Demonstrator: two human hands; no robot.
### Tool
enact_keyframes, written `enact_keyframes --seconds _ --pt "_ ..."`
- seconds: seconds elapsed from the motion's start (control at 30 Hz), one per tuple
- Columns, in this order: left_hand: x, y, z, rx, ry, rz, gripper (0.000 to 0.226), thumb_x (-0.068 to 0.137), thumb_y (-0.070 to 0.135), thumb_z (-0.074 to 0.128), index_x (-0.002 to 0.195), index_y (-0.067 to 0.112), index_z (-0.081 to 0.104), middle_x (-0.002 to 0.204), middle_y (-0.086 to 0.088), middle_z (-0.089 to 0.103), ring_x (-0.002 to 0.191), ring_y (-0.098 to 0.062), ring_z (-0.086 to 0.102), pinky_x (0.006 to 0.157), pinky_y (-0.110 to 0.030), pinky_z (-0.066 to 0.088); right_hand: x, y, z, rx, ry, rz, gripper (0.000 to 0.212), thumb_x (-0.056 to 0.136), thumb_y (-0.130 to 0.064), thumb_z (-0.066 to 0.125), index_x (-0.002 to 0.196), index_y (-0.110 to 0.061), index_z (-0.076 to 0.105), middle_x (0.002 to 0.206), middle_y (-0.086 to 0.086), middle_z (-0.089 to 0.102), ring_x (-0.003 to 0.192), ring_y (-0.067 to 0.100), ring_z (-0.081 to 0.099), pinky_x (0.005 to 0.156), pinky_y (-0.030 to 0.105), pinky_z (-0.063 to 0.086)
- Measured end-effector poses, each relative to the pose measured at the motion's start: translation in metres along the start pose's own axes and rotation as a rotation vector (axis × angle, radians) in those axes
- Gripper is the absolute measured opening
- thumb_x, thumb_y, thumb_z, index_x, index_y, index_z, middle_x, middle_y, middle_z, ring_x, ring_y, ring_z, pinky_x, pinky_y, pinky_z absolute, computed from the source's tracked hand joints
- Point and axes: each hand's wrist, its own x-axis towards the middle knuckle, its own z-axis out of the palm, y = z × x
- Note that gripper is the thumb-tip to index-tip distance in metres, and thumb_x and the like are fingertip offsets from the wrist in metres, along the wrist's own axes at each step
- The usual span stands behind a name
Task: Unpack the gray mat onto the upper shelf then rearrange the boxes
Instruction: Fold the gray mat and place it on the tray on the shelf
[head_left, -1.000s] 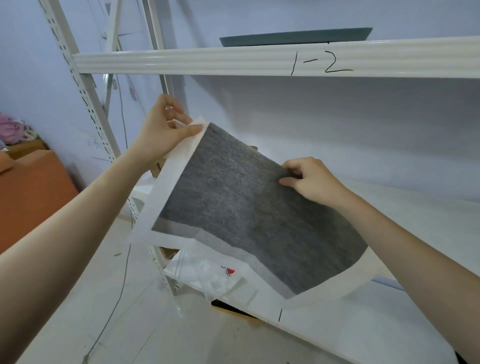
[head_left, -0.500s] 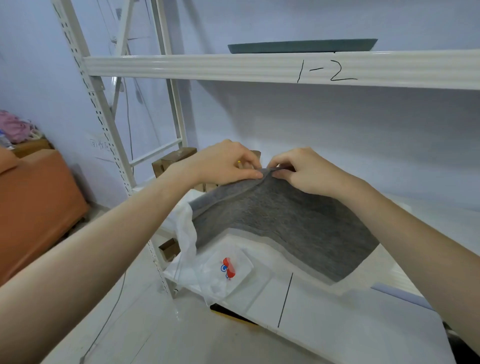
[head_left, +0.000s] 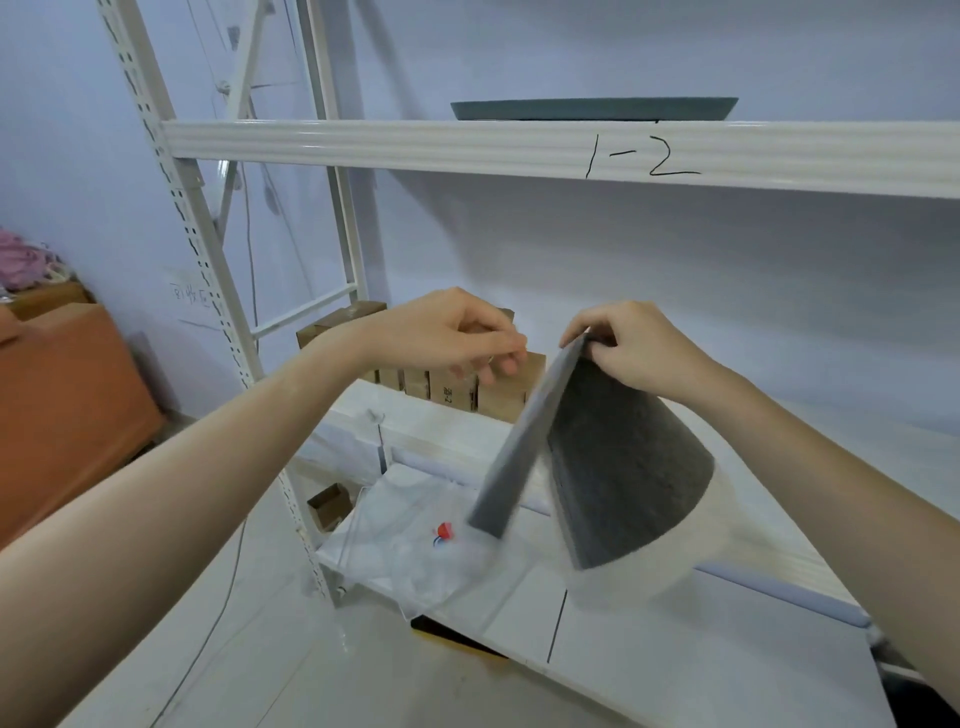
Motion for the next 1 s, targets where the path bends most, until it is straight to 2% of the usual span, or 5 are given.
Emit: enact_keyframes --seconds 0.2,0.33,0.63,0.83,1.0 --pt "0.012 -0.005 0.006 0.249 0.141 0.061 0.038 0.096 0.023 0.053 0.133 0.023 0.050 0.135 0.005 0.054 0.119 -0.005 0.050 0.091 -0.010 0.034 0.001 -0.010 -0.006 0.139 0.035 -0.080 0.049 0.079 0.008 0.036 0.090 -0.021 0.074 0.100 0.008 0.072 0.094 0.030 0.062 0.086 0.043 0.049" --pt "0.018 -0.004 0.009 0.294 0.098 0.040 0.056 0.093 0.029 0.058 0.144 0.023 0.035 0.148 0.006 0.041 0.132 -0.009 0.039 0.094 -0.010 0.026 -0.003 -0.020 -0.015 0.303 0.052 -0.111 0.044 0.080 0.011 0.040 0.085 -0.017 0.074 0.093 0.005 0.072 0.087 0.014 0.064 0.084 0.024 0.050" --pt "0.013 -0.013 0.011 0.092 0.038 0.008 0.027 0.090 0.033 0.060 0.103 0.011 0.069 0.097 -0.017 0.072 0.089 -0.028 0.068 0.088 -0.048 0.051 -0.007 -0.015 -0.034 0.494 0.103 -0.050 0.044 0.091 0.002 0.037 0.081 -0.025 0.071 0.086 -0.004 0.068 0.080 0.005 0.062 0.074 0.021 0.052" --pt "0.011 -0.002 0.010 0.146 -0.026 -0.002 0.026 0.097 0.020 0.051 0.092 -0.002 0.065 0.061 0.005 0.051 0.050 0.005 0.050 0.055 -0.008 0.037 -0.010 -0.018 -0.041 0.319 -0.032 -0.018 0.024 0.089 -0.039 0.056 0.104 -0.024 0.067 0.082 -0.001 0.065 0.076 0.013 0.058 0.077 0.028 0.047" --pt "0.016 0.003 0.013 0.187 -0.023 0.060 0.023 0.098 0.022 0.047 0.085 0.006 0.059 0.066 0.008 0.048 0.053 0.006 0.047 0.055 -0.009 0.035 -0.006 -0.034 -0.042 -0.204 -0.129 -0.145 0.024 0.077 -0.037 0.070 0.098 -0.027 0.071 0.090 -0.001 0.072 0.086 0.017 0.061 0.078 0.036 0.049"
